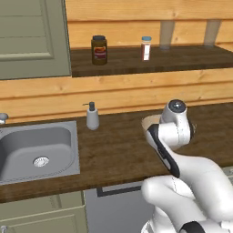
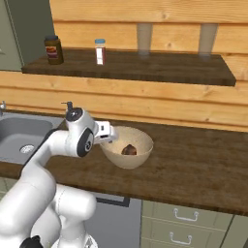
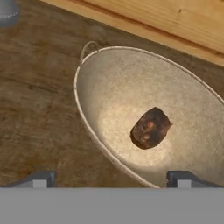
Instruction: Open the cabinet, pick up the bread from the cabinet and place it in the basket. Then move the basket to the dining counter.
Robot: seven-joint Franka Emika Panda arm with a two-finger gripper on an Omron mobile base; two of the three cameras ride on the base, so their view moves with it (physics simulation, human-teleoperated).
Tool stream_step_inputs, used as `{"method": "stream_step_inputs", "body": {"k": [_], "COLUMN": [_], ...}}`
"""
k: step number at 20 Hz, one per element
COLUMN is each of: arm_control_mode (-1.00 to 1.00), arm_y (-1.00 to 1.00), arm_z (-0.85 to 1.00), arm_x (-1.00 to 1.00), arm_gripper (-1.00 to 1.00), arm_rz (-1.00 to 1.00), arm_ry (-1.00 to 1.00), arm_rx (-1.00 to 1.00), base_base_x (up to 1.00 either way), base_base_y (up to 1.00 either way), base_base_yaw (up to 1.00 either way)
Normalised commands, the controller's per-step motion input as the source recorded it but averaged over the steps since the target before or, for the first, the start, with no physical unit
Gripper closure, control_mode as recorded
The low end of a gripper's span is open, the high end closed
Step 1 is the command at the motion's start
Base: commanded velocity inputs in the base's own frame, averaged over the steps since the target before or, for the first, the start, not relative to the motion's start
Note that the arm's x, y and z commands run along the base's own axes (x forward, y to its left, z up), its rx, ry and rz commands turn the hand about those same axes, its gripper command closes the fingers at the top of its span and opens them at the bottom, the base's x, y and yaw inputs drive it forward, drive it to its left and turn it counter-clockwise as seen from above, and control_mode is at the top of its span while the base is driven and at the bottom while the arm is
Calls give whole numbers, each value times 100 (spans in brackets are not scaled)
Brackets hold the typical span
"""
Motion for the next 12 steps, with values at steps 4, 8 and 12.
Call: {"method": "stream_step_inputs", "body": {"k": [4, 8, 12], "arm_control_mode": [-100, -100, -100], "arm_y": [0, 0, 0], "arm_z": [-1, -15, -31], "arm_x": [0, 1, 36], "arm_gripper": [-100, -100, -100], "arm_rz": [39, 35, 19], "arm_ry": [16, 19, 24], "arm_rx": [-24, -23, -24], "base_base_x": [0, 0, 0], "base_base_y": [0, 0, 0], "base_base_yaw": [0, 0, 0]}}
